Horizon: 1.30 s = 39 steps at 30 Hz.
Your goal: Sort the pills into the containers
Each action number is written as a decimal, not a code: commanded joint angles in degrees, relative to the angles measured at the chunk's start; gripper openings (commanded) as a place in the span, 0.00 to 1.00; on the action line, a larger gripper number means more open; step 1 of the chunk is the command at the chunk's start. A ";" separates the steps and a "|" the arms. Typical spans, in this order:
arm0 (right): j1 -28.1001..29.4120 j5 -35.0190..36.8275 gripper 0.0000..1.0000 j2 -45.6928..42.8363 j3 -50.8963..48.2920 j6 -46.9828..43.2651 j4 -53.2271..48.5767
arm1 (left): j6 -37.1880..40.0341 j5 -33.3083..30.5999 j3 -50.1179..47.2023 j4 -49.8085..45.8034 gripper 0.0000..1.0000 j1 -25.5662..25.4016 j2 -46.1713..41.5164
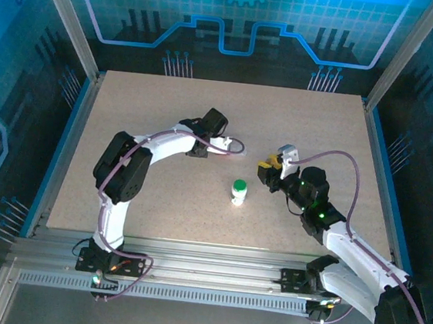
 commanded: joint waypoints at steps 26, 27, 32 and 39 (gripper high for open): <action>-1.37 -10.52 0.00 -0.04 6.88 10.68 -1.59 | -52.60 41.98 -44.63 63.55 0.00 2.40 -46.40; -1.35 -11.96 0.00 -0.34 8.01 11.71 -2.08 | -54.36 42.54 -45.92 66.82 0.00 2.35 -46.83; -1.37 -18.54 0.00 -2.74 15.07 10.11 -8.79 | -58.05 45.45 -49.17 76.01 0.00 1.11 -48.33; -0.85 -29.13 0.00 -3.59 22.24 3.25 -14.14 | -57.53 50.00 -52.50 78.22 0.00 -3.87 -51.84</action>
